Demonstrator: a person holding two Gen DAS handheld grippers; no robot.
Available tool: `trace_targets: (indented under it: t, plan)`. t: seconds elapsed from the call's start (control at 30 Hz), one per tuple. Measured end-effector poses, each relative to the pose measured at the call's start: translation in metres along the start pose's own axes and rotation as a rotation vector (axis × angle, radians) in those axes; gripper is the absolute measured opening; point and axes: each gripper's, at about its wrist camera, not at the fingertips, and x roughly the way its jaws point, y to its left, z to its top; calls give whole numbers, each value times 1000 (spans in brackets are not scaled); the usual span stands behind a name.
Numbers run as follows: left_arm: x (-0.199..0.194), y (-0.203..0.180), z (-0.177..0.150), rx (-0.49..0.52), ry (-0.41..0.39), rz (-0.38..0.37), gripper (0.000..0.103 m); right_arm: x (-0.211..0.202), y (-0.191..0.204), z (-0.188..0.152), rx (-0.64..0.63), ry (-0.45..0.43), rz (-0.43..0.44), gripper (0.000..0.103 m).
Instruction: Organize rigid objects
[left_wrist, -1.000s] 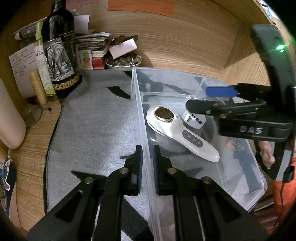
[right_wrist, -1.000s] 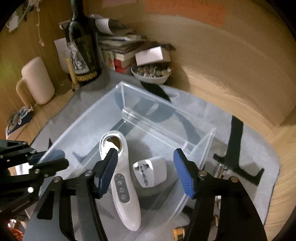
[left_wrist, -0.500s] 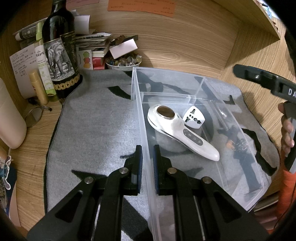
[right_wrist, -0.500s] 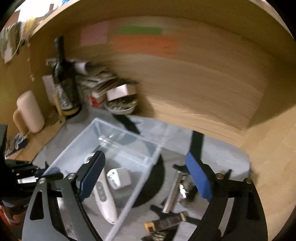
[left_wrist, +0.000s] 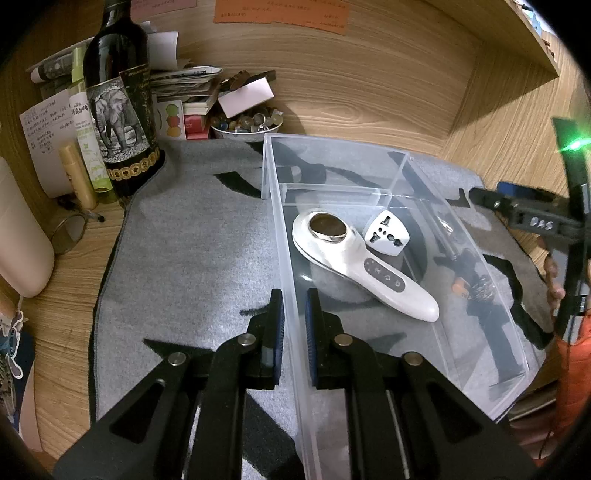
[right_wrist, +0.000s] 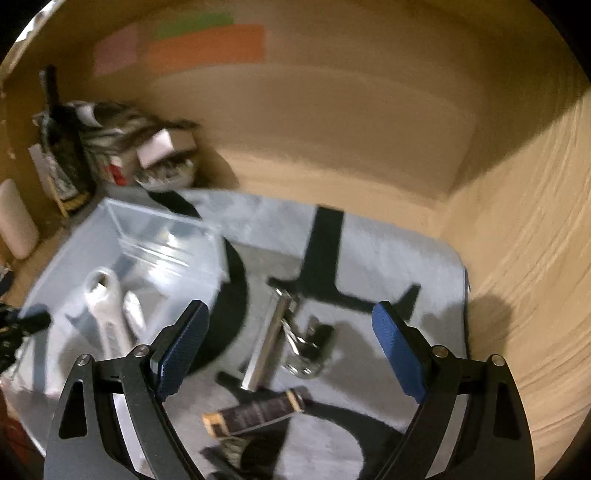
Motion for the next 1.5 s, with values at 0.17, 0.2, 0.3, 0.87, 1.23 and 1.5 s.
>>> trace_targets:
  t: [0.17, 0.2, 0.3, 0.87, 1.23, 1.5]
  plan:
    - [-1, 0, 0, 1, 0, 1, 11, 26, -21, -13, 42, 61, -35, 89]
    - [-1, 0, 0, 1, -1, 1, 11, 32, -25, -15, 53, 76, -33, 89]
    - [-1, 0, 0, 1, 1, 1, 11, 44, -31, -22, 73, 113, -21, 88]
    - [1, 0, 0, 2, 4, 4, 11, 66, -42, -26, 117, 134, 65, 25]
    - [1, 0, 0, 2, 4, 4, 11, 47, -44, -19, 83, 75, 58, 9]
    - [1, -1, -1, 0, 4, 4, 11, 48, -54, -13, 109, 100, 38, 10]
